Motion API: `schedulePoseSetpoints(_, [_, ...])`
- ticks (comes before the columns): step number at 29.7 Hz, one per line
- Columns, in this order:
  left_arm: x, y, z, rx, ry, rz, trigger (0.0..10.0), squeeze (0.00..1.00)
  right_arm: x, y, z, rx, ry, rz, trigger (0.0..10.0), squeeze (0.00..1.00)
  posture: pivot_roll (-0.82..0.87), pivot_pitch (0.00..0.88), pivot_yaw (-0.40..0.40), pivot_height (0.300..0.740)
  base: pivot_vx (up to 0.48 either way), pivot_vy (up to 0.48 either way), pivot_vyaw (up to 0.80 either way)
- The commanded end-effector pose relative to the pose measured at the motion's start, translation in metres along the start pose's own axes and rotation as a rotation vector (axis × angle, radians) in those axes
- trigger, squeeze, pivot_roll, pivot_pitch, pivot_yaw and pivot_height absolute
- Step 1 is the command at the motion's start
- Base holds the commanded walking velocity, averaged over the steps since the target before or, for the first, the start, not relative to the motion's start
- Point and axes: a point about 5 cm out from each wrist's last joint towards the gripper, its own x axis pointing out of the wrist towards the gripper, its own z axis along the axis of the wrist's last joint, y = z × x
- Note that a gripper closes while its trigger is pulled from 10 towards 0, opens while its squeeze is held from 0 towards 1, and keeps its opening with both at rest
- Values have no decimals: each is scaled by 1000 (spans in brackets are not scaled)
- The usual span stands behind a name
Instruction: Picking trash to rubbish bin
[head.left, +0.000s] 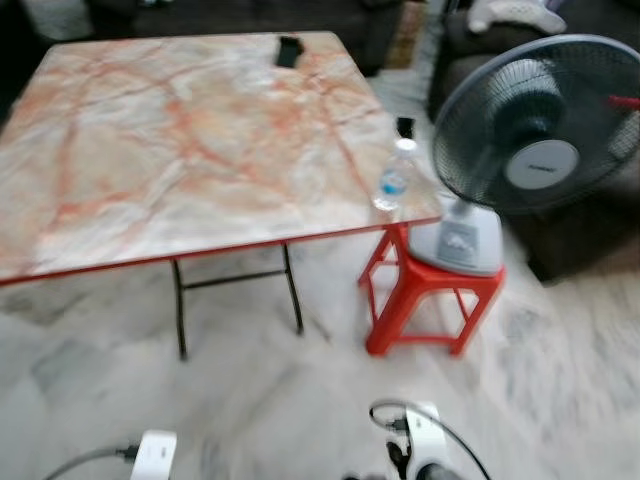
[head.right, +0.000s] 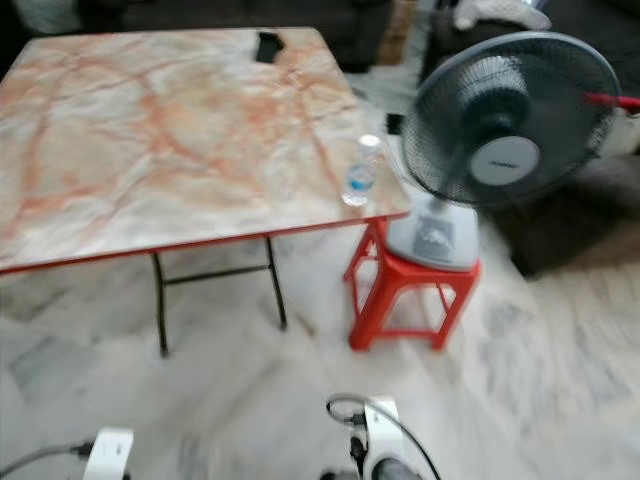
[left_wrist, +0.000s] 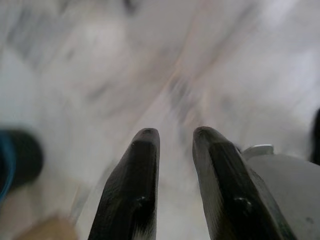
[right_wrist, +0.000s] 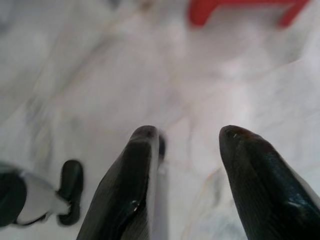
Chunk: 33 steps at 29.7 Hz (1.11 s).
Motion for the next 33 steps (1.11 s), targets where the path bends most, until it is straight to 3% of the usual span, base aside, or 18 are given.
schedulePoseSetpoints(1, [-4, 7, -18, 13, 60, 16, 10000, 0, -1, 7, -7, 15, 16, 15, 10000, 0, 129, 148, -24, 740, 0, 0, 0])
schedulePoseSetpoints(13, [-4, 12, -18, 21, 62, 26, 10000, 0, 2, 11, 7, 21, -38, 18, 10000, 0, 121, 147, -13, 740, 0, 0, 0])
schedulePoseSetpoints(21, [-4, 11, -15, 35, 35, 34, 10000, 0, 2, 4, 56, -53, -279, 26, 10000, 0, 100, 143, -18, 740, 0, 0, 0])
schedulePoseSetpoints(23, [-3, 11, -13, 38, 26, 36, 10000, 0, 2, 4, 58, -59, -291, 26, 10000, 0, 100, 142, -19, 740, 0, 0, 0])
schedulePoseSetpoints(28, [-1, 19, 9, 50, -96, 80, 10000, 0, -1, -2, 71, -87, -382, 25, 10000, 0, 96, 136, -21, 740, 0, 0, 0])
schedulePoseSetpoints(31, [0, 24, 33, 40, -242, 101, 10000, 0, -6, -4, 90, -95, -494, 30, 10000, 0, 99, 135, -21, 740, 0, 0, 0])
schedulePoseSetpoints(33, [-1, 26, 46, 52, -319, 107, 10000, 0, -11, 3, 114, -131, -627, 48, 10000, 0, 99, 135, -19, 740, 0, 0, 0])
